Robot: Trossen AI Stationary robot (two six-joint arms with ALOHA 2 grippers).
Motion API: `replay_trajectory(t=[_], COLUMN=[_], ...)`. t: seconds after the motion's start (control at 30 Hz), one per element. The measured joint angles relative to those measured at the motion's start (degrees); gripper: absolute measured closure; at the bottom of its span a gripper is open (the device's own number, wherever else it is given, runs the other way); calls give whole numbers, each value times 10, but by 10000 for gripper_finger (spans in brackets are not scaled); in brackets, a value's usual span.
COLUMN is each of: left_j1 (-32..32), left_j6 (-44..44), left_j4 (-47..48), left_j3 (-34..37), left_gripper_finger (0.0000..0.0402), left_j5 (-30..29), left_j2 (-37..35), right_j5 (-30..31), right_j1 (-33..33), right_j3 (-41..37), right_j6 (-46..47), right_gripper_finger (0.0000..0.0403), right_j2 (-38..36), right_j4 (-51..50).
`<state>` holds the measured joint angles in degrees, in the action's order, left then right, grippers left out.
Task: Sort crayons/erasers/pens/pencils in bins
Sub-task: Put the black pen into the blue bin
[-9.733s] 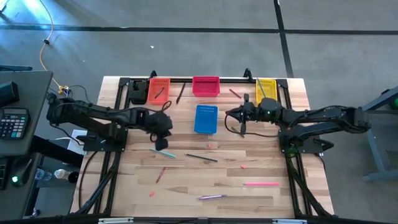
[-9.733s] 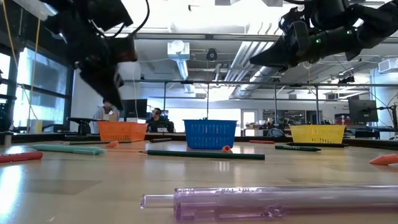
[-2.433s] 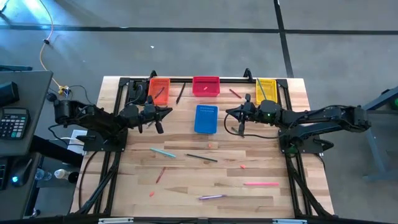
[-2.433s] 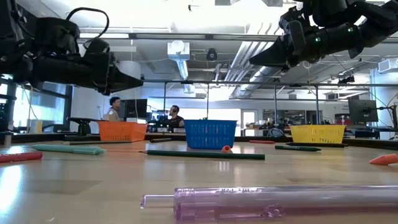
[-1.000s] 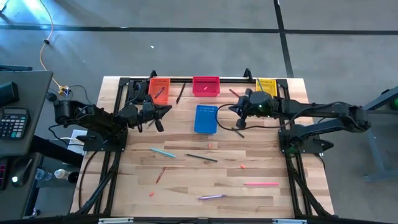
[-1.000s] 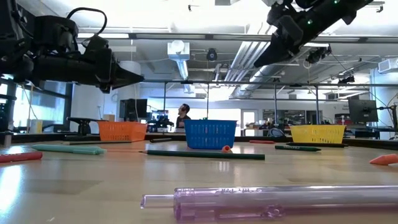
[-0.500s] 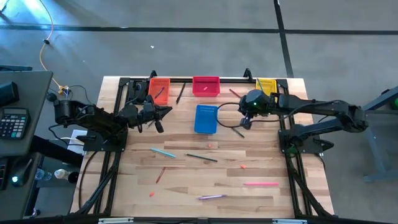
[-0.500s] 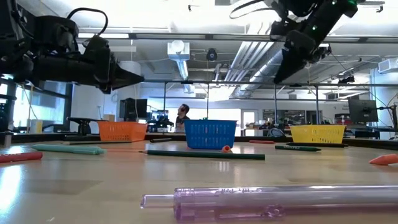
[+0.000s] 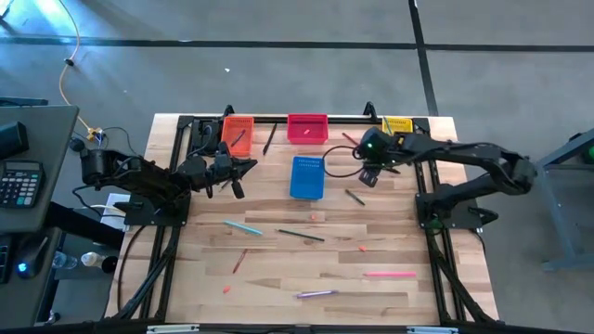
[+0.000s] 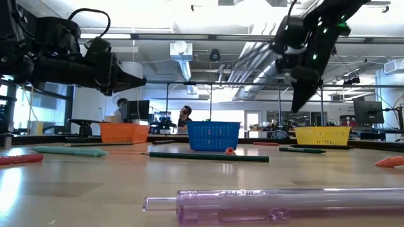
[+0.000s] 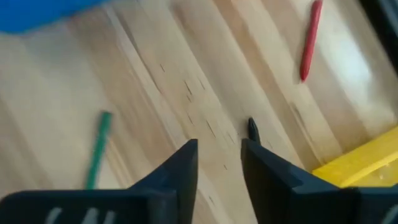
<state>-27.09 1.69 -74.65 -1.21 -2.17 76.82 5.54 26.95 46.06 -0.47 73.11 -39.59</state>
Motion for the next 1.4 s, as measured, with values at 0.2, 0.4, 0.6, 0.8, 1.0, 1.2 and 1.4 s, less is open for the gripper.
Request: replay_trajectory(t=[0.2, 0.4, 0.6, 0.8, 1.0, 1.2, 1.4], left_j1=[0, 0, 0, 0, 0, 0, 0], left_j6=[0, 0, 0, 0, 0, 0, 0], left_j4=[0, 0, 0, 0, 0, 0, 0], left_j3=[0, 0, 0, 0, 0, 0, 0], left_gripper_finger=[401, 401, 401, 401, 401, 401, 401], left_j5=[0, 0, 0, 0, 0, 0, 0], left_j2=[0, 0, 0, 0, 0, 0, 0], right_j5=[0, 2, 1, -14, -55, -68, -98], right_j1=[46, 91, 113, 117, 119, 118, 117], right_j3=[0, 0, 1, 3, 3, 3, 2], right_j6=[-51, -89, -105, -110, -101, -91, -85], right_gripper_finger=[252, 247, 247, 249, 290, 336, 357], right_j2=[84, 152, 188, 197, 198, 198, 198], right_j4=[0, 26, 29, 30, 24, 9, 3])
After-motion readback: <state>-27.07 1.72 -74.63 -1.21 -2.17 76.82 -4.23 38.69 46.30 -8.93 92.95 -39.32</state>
